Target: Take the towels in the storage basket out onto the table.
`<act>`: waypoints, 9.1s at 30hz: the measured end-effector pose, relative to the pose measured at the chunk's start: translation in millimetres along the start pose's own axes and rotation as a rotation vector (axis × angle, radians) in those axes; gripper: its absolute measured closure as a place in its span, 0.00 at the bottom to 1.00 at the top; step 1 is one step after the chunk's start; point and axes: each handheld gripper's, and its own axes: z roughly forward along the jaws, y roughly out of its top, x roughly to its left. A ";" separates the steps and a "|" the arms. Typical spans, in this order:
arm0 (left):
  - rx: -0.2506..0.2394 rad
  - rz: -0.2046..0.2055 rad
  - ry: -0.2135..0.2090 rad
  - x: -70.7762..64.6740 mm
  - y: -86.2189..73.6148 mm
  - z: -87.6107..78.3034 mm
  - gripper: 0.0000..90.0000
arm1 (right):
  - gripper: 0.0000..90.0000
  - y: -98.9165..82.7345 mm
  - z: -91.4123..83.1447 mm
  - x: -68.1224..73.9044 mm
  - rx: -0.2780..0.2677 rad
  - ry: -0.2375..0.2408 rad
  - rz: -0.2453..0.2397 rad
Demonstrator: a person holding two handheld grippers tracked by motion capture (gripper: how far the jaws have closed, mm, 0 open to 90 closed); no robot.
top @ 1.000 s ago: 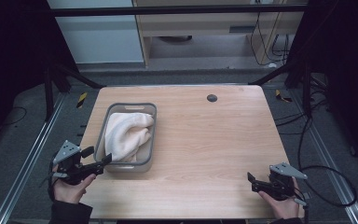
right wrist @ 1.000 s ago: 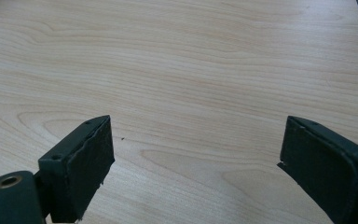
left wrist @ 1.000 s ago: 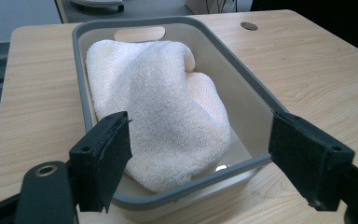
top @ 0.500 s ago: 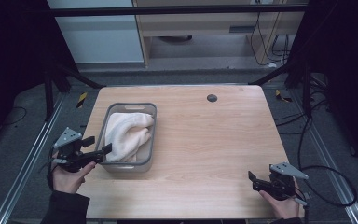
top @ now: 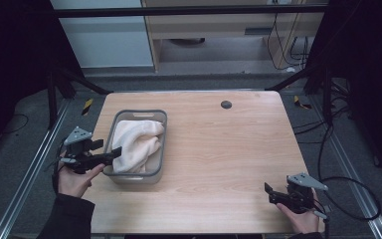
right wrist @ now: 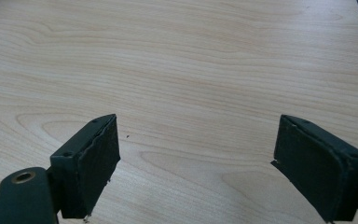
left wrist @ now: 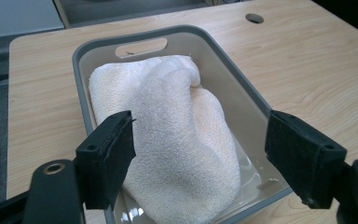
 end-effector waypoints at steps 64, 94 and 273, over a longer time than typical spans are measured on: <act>0.443 -0.012 0.086 18.8 6.5 113.1 0.50 | 0.11 -1.7 7.4 -0.8 0.054 0.035 -0.017; 0.321 -0.013 0.106 10.9 38.5 75.8 0.76 | 0.11 -1.6 6.8 1.0 0.057 0.040 -0.016; 0.332 0.419 -0.266 -224.9 88.1 161.3 0.75 | 0.13 -2.9 4.9 -2.9 0.026 0.029 -0.062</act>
